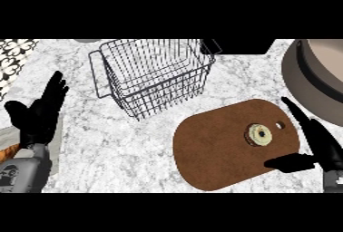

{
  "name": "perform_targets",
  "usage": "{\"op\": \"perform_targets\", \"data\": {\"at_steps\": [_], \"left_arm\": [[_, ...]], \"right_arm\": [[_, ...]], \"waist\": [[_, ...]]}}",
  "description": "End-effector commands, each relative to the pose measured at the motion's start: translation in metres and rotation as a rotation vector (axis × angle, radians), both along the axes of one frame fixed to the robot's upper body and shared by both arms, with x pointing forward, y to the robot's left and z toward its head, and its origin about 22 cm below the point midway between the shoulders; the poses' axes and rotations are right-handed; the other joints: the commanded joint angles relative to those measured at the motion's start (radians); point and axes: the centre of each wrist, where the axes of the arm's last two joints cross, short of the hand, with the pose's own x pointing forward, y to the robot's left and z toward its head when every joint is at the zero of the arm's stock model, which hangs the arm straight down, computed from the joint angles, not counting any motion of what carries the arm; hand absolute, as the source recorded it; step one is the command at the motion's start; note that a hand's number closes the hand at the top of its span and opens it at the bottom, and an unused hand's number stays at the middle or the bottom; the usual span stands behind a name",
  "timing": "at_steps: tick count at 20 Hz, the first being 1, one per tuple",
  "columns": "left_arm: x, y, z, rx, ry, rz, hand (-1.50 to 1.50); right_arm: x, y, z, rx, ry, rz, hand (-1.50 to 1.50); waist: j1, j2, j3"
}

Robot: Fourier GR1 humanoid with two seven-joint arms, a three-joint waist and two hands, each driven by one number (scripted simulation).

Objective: Pick the cupcake from the cutting board and place it in the basket

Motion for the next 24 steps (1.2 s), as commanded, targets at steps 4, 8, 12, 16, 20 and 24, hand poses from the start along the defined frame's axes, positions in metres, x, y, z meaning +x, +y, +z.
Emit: {"op": "perform_targets", "data": {"at_steps": [4, 8, 12, 16, 20, 24], "left_arm": [[0.005, 0.010, 0.005, 0.001, 0.002, 0.009, 0.00], [-0.018, -0.010, -0.004, 0.005, 0.009, 0.020, 0.00], [0.011, 0.004, 0.004, 0.001, 0.000, 0.006, 0.00], [0.001, 0.001, 0.007, -0.011, -0.018, 0.010, 0.00], [-0.010, -0.003, 0.015, -0.001, 0.002, 0.011, 0.00], [0.006, -0.009, 0.001, 0.000, 0.018, 0.000, 0.00]], "right_arm": [[-0.002, 0.008, -0.003, 0.011, 0.005, 0.005, -1.50], [0.005, 0.019, -0.021, -0.006, 0.009, -0.006, -1.50], [0.001, 0.029, -0.030, -0.055, 0.030, -0.021, -1.50], [0.020, 0.018, -0.041, -0.069, 0.050, -0.032, -1.50], [0.017, 0.019, -0.044, -0.080, 0.052, -0.013, -1.50], [0.023, 0.018, -0.070, -0.071, 0.038, -0.001, -1.50]], "waist": [[0.000, 0.000, 0.000], [0.002, 0.000, 0.000], [-0.001, 0.001, 0.000], [0.002, 0.000, 0.000], [0.002, 0.000, 0.000], [0.001, 0.001, 0.000]]}}
